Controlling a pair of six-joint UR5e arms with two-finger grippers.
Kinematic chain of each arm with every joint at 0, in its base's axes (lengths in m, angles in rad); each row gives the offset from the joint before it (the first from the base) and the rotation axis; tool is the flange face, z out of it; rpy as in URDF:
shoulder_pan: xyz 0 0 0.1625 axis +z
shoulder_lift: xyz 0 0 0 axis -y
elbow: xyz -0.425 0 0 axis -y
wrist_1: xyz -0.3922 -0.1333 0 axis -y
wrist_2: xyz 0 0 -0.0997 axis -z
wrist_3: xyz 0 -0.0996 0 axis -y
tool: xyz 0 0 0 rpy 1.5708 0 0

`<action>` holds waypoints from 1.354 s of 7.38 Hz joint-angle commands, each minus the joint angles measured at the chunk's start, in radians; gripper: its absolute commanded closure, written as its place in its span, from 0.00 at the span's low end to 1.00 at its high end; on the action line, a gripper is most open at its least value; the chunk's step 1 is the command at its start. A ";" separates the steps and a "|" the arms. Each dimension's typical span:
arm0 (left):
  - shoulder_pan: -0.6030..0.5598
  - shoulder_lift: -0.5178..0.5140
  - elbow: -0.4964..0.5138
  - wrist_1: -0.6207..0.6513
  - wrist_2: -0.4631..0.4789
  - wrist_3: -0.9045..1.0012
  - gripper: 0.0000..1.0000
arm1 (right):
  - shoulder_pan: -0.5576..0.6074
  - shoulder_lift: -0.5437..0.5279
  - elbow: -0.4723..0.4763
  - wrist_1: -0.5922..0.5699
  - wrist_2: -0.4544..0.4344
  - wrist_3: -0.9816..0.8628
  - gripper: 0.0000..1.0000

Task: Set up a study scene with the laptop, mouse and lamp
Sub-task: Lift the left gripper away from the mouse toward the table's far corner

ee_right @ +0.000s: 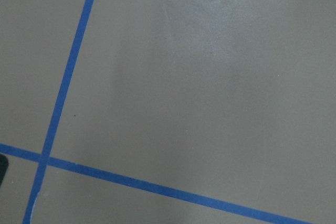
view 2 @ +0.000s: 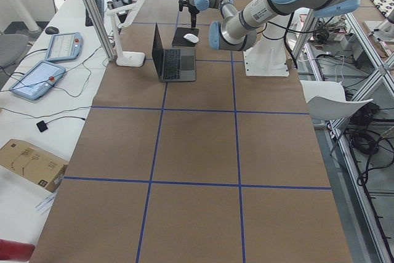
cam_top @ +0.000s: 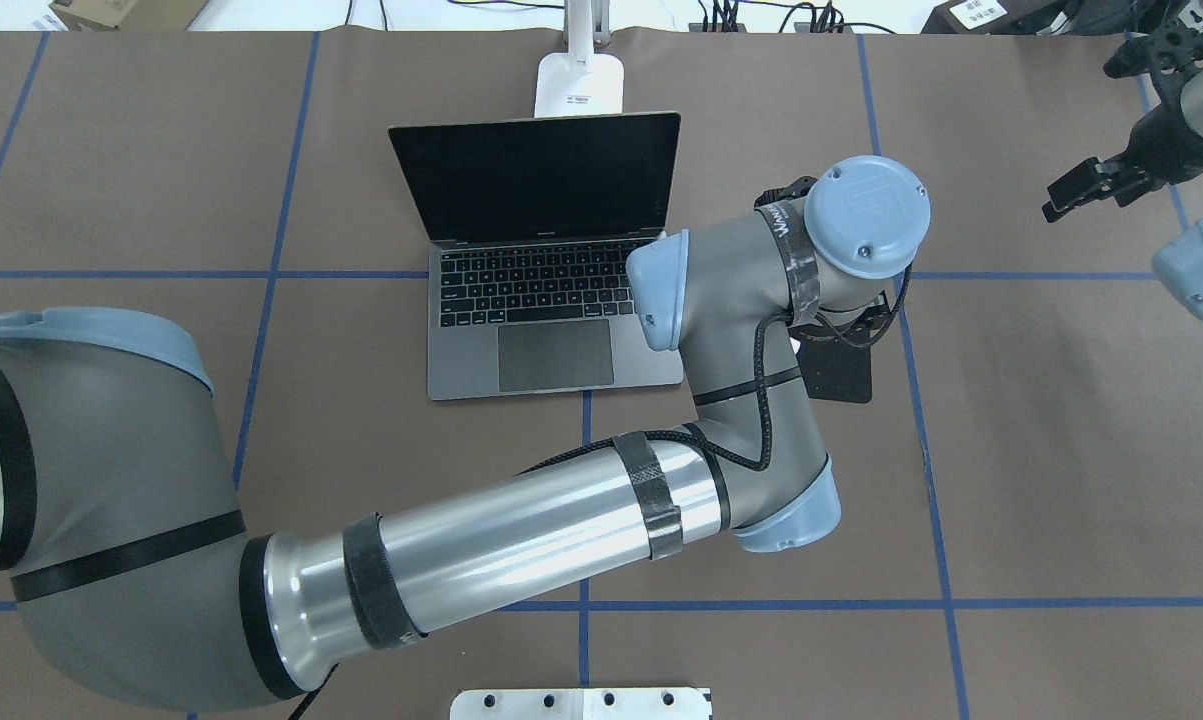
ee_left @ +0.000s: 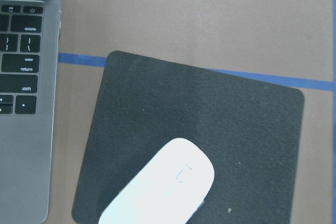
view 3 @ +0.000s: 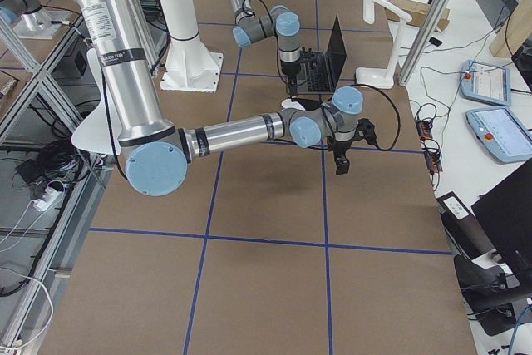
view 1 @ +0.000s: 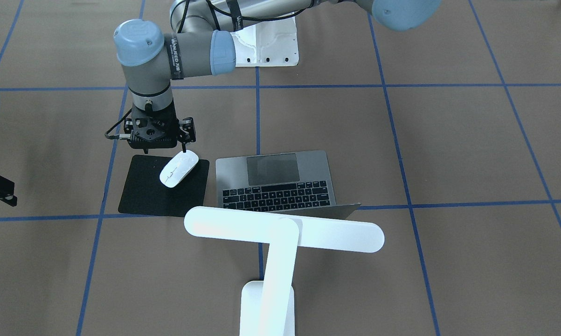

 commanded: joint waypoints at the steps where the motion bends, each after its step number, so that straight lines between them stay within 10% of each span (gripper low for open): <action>1: -0.019 0.135 -0.313 0.182 -0.092 0.034 0.01 | 0.000 0.000 0.000 0.000 0.000 -0.002 0.00; 5: -0.231 0.724 -1.126 0.492 -0.239 0.445 0.01 | 0.003 -0.015 0.000 0.002 -0.023 -0.008 0.00; 10: -0.800 1.153 -1.052 0.494 -0.488 1.379 0.01 | 0.177 -0.119 0.012 -0.009 0.024 -0.297 0.00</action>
